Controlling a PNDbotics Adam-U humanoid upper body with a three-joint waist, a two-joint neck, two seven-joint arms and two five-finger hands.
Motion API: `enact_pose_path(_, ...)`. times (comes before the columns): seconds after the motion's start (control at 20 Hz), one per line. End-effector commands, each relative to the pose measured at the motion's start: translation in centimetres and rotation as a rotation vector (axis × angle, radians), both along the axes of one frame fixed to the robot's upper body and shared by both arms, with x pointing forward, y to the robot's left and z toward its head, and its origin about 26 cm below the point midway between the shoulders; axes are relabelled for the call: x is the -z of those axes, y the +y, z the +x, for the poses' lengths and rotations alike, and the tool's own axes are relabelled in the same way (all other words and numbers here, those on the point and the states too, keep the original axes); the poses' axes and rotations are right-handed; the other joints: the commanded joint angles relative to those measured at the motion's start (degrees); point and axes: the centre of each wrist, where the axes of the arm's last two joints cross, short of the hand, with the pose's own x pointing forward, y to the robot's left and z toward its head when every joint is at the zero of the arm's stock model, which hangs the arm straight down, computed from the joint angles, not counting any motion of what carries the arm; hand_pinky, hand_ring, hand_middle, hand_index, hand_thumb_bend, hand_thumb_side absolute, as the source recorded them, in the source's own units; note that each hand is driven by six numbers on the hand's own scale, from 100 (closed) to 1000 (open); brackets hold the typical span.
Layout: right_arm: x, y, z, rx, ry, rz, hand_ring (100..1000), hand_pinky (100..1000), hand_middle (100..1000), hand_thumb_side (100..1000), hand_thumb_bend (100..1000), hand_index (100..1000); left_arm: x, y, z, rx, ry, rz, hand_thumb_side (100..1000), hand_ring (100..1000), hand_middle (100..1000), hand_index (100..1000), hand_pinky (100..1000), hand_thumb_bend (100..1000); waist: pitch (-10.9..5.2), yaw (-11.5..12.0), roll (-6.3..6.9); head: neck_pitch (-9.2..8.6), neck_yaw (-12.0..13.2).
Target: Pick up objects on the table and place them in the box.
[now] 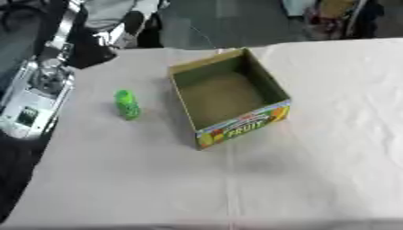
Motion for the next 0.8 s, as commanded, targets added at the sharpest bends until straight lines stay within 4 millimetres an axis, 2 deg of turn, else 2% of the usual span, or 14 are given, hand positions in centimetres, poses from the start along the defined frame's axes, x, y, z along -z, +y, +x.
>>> enact_pose_path(0.05, -0.9, 0.1, -0.2, -0.011, -0.03, -0.01, 468, 295, 570, 656, 100, 652, -0.6, 1.7, 1.2, -0.052, 0.033, 0.123, 769, 653, 794, 883, 717, 732, -0.36, -0.1, -0.02, -0.02, 0.44)
enact_pose_path(0.25, -0.9, 0.2, -0.2, -0.014, -0.028, -0.009, 466, 298, 569, 656, 100, 652, -0.1, 2.7, 2.5, -0.096, 0.11, 0.207, 795, 635, 793, 890, 757, 729, -0.25, -0.24, 0.0, -0.02, 0.64)
enact_pose_path(0.35, -0.9, 0.2, -0.2, -0.021, -0.027, -0.005, 466, 300, 569, 656, 100, 652, 0.3, 3.1, 3.0, -0.118, 0.162, 0.231, 801, 669, 793, 890, 836, 734, -0.17, -0.32, -0.02, -0.02, 0.65)
enact_pose_path(0.4, -0.9, 0.3, -0.2, -0.023, -0.027, -0.004, 466, 302, 569, 656, 100, 652, 0.5, 3.3, 3.2, -0.126, 0.187, 0.238, 812, 722, 796, 891, 892, 737, -0.14, -0.34, -0.03, -0.02, 0.65)
enact_pose_path(0.5, -0.9, 0.3, -0.2, -0.028, -0.029, -0.002, 466, 302, 569, 656, 100, 652, 1.2, 3.8, 3.7, -0.146, 0.257, 0.254, 824, 766, 806, 893, 943, 742, -0.08, -0.4, -0.04, -0.02, 0.7)
enact_pose_path(0.8, -1.0, 0.3, -0.2, -0.03, -0.029, 0.001, 465, 302, 569, 657, 100, 652, 2.5, 4.9, 4.4, -0.21, 0.424, 0.352, 856, 771, 821, 906, 1000, 739, 0.05, -0.49, -0.12, -0.02, 0.76)
